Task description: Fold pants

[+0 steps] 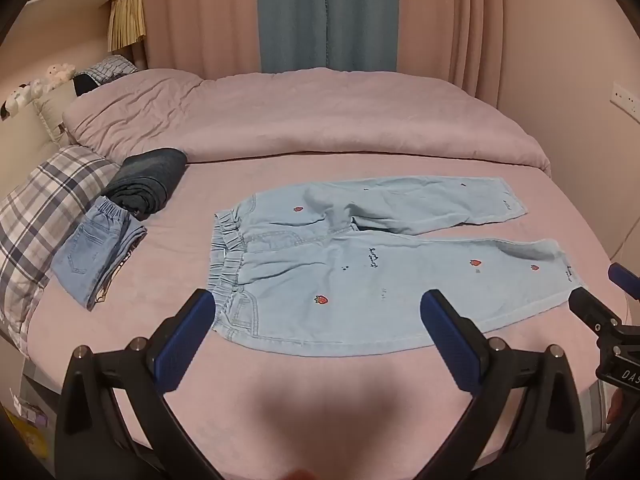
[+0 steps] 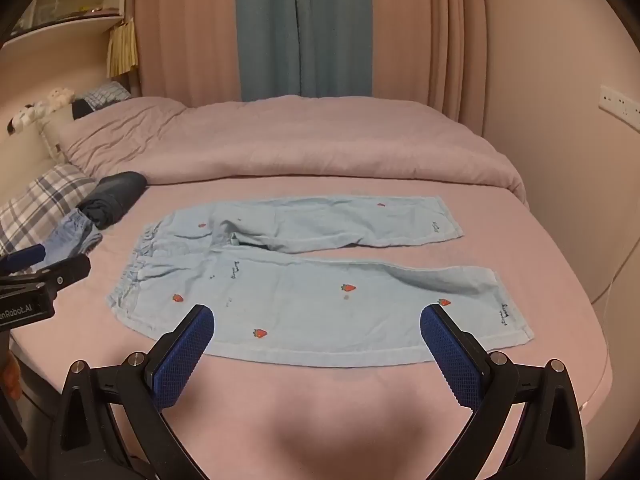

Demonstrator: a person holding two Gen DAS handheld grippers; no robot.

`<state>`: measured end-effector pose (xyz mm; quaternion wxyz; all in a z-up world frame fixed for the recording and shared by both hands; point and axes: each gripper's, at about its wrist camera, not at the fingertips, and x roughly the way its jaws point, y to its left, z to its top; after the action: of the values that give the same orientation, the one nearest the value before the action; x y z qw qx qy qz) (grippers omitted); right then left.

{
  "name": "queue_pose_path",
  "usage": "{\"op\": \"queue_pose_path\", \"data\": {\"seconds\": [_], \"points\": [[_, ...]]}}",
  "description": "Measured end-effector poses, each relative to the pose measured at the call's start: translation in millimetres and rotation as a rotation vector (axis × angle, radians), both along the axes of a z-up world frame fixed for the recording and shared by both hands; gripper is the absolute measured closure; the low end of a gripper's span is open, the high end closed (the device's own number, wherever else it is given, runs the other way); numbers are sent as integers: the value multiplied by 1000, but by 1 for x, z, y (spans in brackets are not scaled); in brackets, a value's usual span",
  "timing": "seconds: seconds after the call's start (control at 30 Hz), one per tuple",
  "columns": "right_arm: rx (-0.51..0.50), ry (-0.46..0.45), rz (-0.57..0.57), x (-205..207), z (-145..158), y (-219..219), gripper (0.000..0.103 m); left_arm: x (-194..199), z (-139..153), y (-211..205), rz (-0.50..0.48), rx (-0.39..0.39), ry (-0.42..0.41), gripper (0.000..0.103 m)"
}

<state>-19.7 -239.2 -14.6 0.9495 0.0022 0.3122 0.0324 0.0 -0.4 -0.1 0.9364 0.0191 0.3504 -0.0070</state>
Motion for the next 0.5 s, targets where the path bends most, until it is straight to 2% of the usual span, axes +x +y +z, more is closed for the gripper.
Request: {"op": "queue_pose_path", "data": {"seconds": [0.07, 0.1, 0.27, 0.37, 0.5], "points": [[5, -10, 0, 0, 1, 0, 1, 0, 0, -1, -7, 1, 1, 0], [5, -9, 0, 0, 1, 0, 1, 2, -4, -12, -5, 35, 15, 0], [4, -8, 0, 0, 3, 0, 1, 4, -8, -17, -16, -3, 20, 0], [4, -7, 0, 0, 3, 0, 1, 1, -4, -4, -28, -37, 18, 0], [3, -8, -1, 0, 2, 0, 1, 0, -4, -3, -29, -37, 13, 0]]}}
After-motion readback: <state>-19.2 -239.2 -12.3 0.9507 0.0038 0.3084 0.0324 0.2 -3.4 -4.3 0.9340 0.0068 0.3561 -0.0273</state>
